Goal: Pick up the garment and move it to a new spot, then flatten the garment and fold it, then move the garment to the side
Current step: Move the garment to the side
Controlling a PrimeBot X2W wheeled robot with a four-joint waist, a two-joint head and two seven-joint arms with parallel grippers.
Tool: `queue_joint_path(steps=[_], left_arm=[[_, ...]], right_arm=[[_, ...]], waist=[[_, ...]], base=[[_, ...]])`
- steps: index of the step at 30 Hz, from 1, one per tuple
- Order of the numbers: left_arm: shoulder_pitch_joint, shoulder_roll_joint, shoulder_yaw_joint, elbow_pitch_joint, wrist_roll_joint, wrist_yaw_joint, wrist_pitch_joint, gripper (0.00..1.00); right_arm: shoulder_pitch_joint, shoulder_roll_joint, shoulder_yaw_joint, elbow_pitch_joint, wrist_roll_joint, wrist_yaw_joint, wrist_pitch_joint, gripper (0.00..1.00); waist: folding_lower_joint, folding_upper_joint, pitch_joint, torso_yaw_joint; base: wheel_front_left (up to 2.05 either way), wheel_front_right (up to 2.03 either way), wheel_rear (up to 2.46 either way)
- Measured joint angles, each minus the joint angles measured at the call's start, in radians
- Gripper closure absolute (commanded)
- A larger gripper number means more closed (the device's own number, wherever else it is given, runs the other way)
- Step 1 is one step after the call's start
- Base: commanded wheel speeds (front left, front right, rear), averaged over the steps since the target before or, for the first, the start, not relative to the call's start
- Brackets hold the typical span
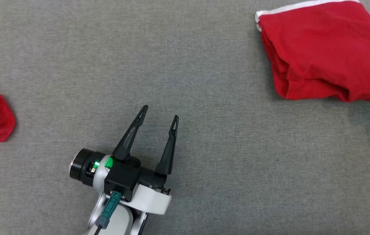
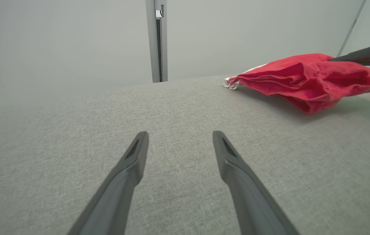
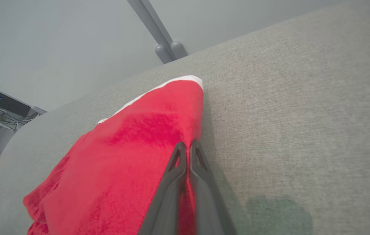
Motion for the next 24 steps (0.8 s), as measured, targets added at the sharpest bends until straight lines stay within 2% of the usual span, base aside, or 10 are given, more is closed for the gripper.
queue_joint_path(steps=[5, 11, 17, 24], left_arm=[[-0.049, 0.024, 0.0, -0.035, 0.045, -0.027, -0.001, 0.0], [-0.11, 0.074, -0.033, -0.102, 0.1, -0.061, -0.001, 0.0], [-0.172, 0.126, -0.075, -0.165, 0.147, -0.09, -0.004, 0.0], [-0.198, 0.144, -0.095, -0.232, 0.17, -0.096, -0.006, 0.0]], right_arm=[[-0.042, -0.064, 0.046, 0.008, -0.088, 0.0, -0.11, 1.0], [-0.116, -0.147, 0.092, 0.074, -0.192, 0.0, -0.269, 1.0], [-0.218, -0.177, 0.15, 0.182, -0.275, 0.0, -0.374, 1.0], [-0.353, -0.187, 0.216, 0.335, -0.396, 0.0, -0.442, 1.0]], waist=[[0.0, 0.0, 0.054, -0.065], [0.0, 0.0, 0.133, -0.143], [0.0, 0.0, 0.21, -0.212], [0.0, 0.0001, 0.272, -0.256]], base=[[0.0, 0.0, 0.0], [0.0, 0.0, 0.0], [0.0, 0.0, 0.0], [0.0, 0.0, 0.0]])
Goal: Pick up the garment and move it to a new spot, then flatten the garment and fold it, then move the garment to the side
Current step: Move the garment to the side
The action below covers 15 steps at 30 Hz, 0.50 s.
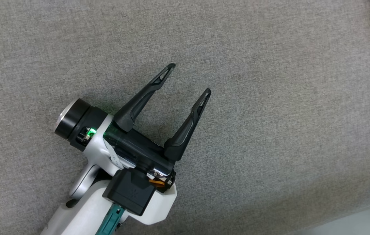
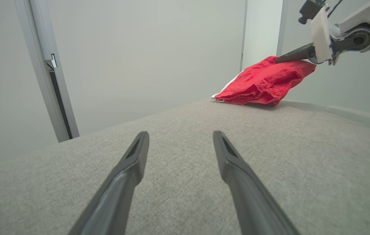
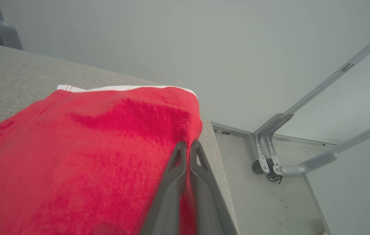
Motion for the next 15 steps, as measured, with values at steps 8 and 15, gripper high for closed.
queue_joint_path(steps=[8, 15], left_arm=[[-0.012, -0.005, -0.01, -0.015, -0.002, 0.003, 0.001, 0.0], [-0.017, -0.033, -0.01, 0.038, -0.039, 0.019, 0.001, 0.0]], right_arm=[[-0.188, 0.066, -0.044, 0.279, -0.259, 0.0, -0.05, 0.0], [-0.141, 0.184, -0.291, 0.184, -0.503, 0.0, -0.051, 0.0]], waist=[[0.0, 0.0, 0.021, 0.019], [0.0, 0.0, -0.018, 0.051]], base=[[0.0, 0.0, 0.0], [0.0, 0.0, 0.0]])
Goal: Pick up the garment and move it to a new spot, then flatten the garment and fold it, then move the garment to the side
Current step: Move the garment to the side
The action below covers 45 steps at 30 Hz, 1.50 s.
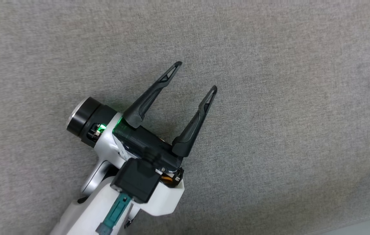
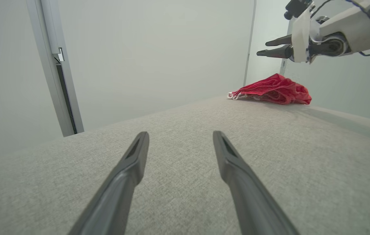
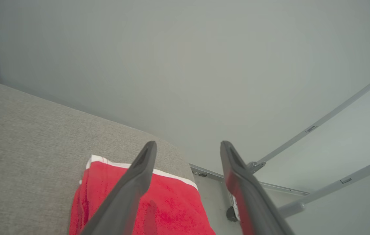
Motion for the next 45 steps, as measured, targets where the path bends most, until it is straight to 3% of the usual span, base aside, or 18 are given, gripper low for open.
queue_joint_path(steps=[6, 13, 17, 22, 28, 32, 38, 45], left_arm=[[0.053, -0.029, 0.03, 0.067, -0.073, 0.042, 0.003, 0.0], [0.156, -0.07, 0.125, 0.157, -0.194, 0.092, 0.004, 0.0], [0.197, -0.085, 0.165, 0.195, -0.23, 0.101, 0.004, 0.0], [0.281, -0.104, 0.246, 0.235, -0.264, 0.103, 0.004, 0.0], [0.384, -0.111, 0.294, 0.223, -0.242, 0.093, 0.004, 0.0], [0.479, -0.112, 0.319, 0.207, -0.231, 0.094, 0.004, 0.0], [0.562, -0.113, 0.336, 0.208, -0.235, 0.099, 0.004, 0.0], [0.576, -0.113, 0.344, 0.197, -0.227, 0.099, 0.004, 0.0]], right_arm=[[0.242, 0.172, -0.125, -0.217, -0.072, 0.0, 0.0, 0.0], [0.517, 0.351, -0.19, -0.41, -0.105, 0.001, 0.0, 0.0], [0.629, 0.414, -0.214, -0.469, -0.118, 0.001, 0.0, 0.0], [0.823, 0.549, -0.308, -0.607, -0.177, 0.001, 0.0, 0.0], [1.004, 0.639, -0.378, -0.738, -0.228, 0.001, 0.0, 0.0], [1.127, 0.667, -0.403, -0.789, -0.24, 0.001, 0.0, 0.0], [1.267, 0.685, -0.39, -0.786, -0.254, 0.0, 0.0, 0.0], [1.315, 0.694, -0.377, -0.767, -0.251, 0.0, 0.0, 0.0]], waist=[[0.0, 0.0, -0.087, 0.035], [0.0, 0.0, -0.23, 0.086], [0.0, 0.0, -0.297, 0.111], [0.0, 0.0, -0.43, 0.162], [0.0, 0.0, -0.557, 0.193], [0.0, 0.0, -0.639, 0.204], [0.0, 0.0, -0.738, 0.21], [0.0, 0.0, -0.776, 0.204]], base=[[0.0, 0.0, 0.0], [0.0, 0.0, 0.0], [0.0, 0.0, 0.0], [0.0, 0.0, 0.0], [0.0, 0.0, 0.0], [0.0, 0.0, 0.0], [0.0, 0.0, 0.0], [0.0, 0.0, 0.0]])
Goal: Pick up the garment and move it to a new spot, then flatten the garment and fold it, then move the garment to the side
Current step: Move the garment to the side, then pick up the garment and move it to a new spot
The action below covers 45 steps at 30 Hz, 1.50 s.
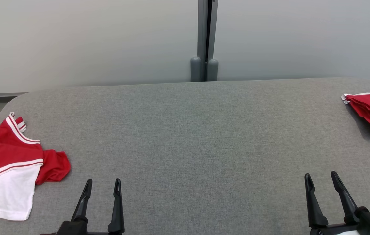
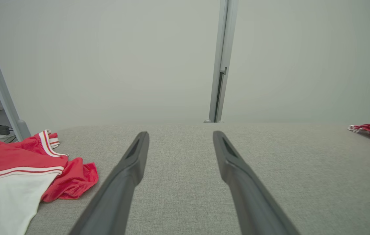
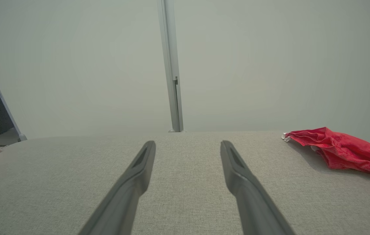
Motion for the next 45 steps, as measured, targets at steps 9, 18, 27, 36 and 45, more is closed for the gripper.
queue_joint_path(steps=[9, 18, 27, 36, 45], left_arm=[[0.002, 0.0, 0.0, 0.004, 0.016, -0.007, 0.0, 0.0], [0.001, 0.0, 0.004, 0.022, 0.025, -0.003, 0.0, 0.0], [0.0, -0.001, -0.004, 0.02, 0.023, 0.019, 0.0, 0.0], [-0.004, 0.0, -0.032, 0.002, 0.0, 0.044, 0.0, 0.0], [-0.005, 0.0, -0.047, -0.006, -0.017, 0.061, 0.0, 0.0]], right_arm=[[0.0, 0.005, -0.002, 0.006, 0.003, 0.0, 0.0, 0.0], [0.005, 0.006, 0.021, 0.012, 0.009, 0.0, 0.0, 0.0], [0.006, 0.006, 0.072, 0.014, 0.01, 0.0, 0.0, 0.0], [-0.003, -0.019, 0.079, 0.011, 0.01, 0.0, 0.0, 0.0], [-0.011, -0.028, 0.085, 0.014, 0.01, 0.0, 0.0, 0.0]], waist=[[0.0, 0.0, -0.002, -0.008], [0.0, 0.0, -0.001, 0.037], [0.0001, 0.0, 0.009, 0.189], [0.0, 0.0, 0.04, 0.38], [0.0, 0.0, 0.072, 0.519]], base=[[0.0, 0.0, 0.0], [0.0, 0.0, 0.0], [0.0, 0.0, 0.0], [0.0, 0.0, 0.0], [0.0, 0.0, 0.0]])
